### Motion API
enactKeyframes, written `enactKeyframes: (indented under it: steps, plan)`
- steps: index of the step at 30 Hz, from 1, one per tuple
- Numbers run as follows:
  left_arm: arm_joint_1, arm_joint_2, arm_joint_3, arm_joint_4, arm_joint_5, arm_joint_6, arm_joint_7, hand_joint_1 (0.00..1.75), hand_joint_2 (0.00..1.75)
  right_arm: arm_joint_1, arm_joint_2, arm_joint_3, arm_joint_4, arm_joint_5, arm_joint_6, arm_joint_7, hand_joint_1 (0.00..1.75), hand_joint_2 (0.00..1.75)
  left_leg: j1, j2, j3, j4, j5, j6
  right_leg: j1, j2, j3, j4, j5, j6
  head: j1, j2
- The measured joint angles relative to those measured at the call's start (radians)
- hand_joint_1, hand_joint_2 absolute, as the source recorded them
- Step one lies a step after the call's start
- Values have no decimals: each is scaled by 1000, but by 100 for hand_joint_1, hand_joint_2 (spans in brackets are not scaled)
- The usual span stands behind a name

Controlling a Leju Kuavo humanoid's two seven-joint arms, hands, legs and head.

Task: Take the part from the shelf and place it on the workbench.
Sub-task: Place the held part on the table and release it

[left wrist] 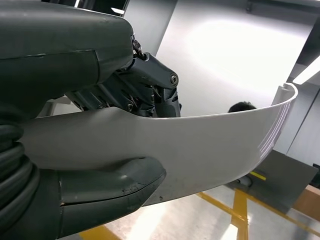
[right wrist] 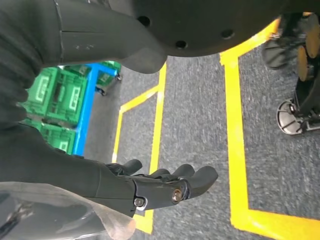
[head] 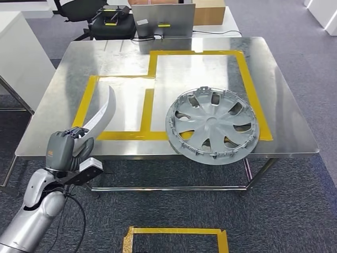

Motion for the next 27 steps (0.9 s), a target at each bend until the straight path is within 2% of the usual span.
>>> enactKeyframes:
  steps: [1,2,3,4,6,8,9,12,13,14,15,17,18,19,21,23,25,27]
  plan:
    - [-1,1,0,2,-1,0,1,175,175,0,0,0,0,0,0,-1,0,175,0,0,27,-69,44,4,0,2,7,0,-7,3,0,0]
    - [-2,2,-1,4,-1,0,2,175,175,0,0,0,0,1,-1,-2,0,175,-2,-1,55,-132,71,8,1,4,13,-1,-15,8,0,0]
    - [-4,3,-1,5,-2,0,4,175,175,-1,0,0,0,1,-2,-4,0,175,-4,-2,77,-180,83,13,2,5,18,-1,-22,13,0,0]
    - [-5,3,-2,7,-2,0,5,175,175,-2,0,0,0,2,-2,-5,0,175,-7,-2,87,-206,80,18,3,6,21,-2,-25,20,1,0]
    - [-7,2,-4,10,-3,-1,7,175,175,-3,0,0,0,3,-4,-6,0,175,-8,-3,95,-221,65,31,3,5,28,-3,-25,35,1,0]
    - [-8,0,-7,12,-4,-1,8,175,175,-4,0,0,0,3,-5,-6,0,175,-5,-5,111,-229,58,44,2,2,16,25,-33,45,5,0]
    - [-8,-1,-8,13,-4,-1,8,175,175,-5,0,0,0,3,-6,-6,0,175,-4,-5,120,-232,54,50,2,0,-8,67,-44,48,8,0]
    - [-8,-5,-11,18,-6,-1,9,175,175,-5,0,0,1,4,-6,-7,0,175,-6,-5,139,-233,33,59,1,-1,-143,260,-98,54,15,0]
    - [-6,-7,-13,21,-6,-2,9,175,175,-2,0,0,1,4,-6,-6,0,175,-6,-5,149,-233,25,59,1,-2,-178,294,-104,55,15,0]
    - [-5,-8,-16,23,-7,-3,9,175,175,0,0,0,1,4,-6,-6,0,175,-7,-5,162,-233,16,59,1,-2,-195,292,-91,55,15,0]
    - [-4,-10,-18,26,-9,-8,9,175,175,2,0,0,1,4,-6,-4,0,175,-7,-6,178,-233,6,58,1,-2,-196,254,-57,53,16,0]
    - [-8,-15,-26,36,-11,-32,12,175,175,4,0,0,1,5,-6,-3,0,175,-8,-6,211,-232,-18,52,4,-3,-172,128,39,45,16,0]
    - [-11,-16,-32,43,-10,-48,13,175,175,4,0,0,1,5,-5,-2,0,175,-9,-6,220,-231,-29,47,7,-5,-158,79,68,38,16,0]
    - [-15,-17,-37,50,-7,-64,15,175,175,3,0,1,1,6,-4,-2,0,175,-9,-6,226,-231,-38,41,9,-6,-150,53,86,30,15,0]
    - [-21,-19,-47,62,-2,-83,18,175,175,2,0,1,1,7,-3,-2,0,175,-10,-6,231,-230,-45,29,13,-7,-140,44,82,17,14,0]
    - [-33,-22,-54,72,-1,-95,19,175,175,1,0,1,1,8,-2,-3,0,175,-9,-6,229,-210,-49,22,9,-5,-127,37,80,8,12,0]
    - [-53,-20,-68,94,-5,-108,19,175,175,0,-1,1,1,9,-1,-4,0,175,-6,-7,187,-129,-70,12,5,-5,-110,29,73,1,8,0]
    - [-68,-14,-81,122,-10,-122,19,175,175,-2,-1,1,1,11,2,-5,0,175,-3,-7,111,-8,-115,2,5,-2,-99,28,64,-4,6,0]
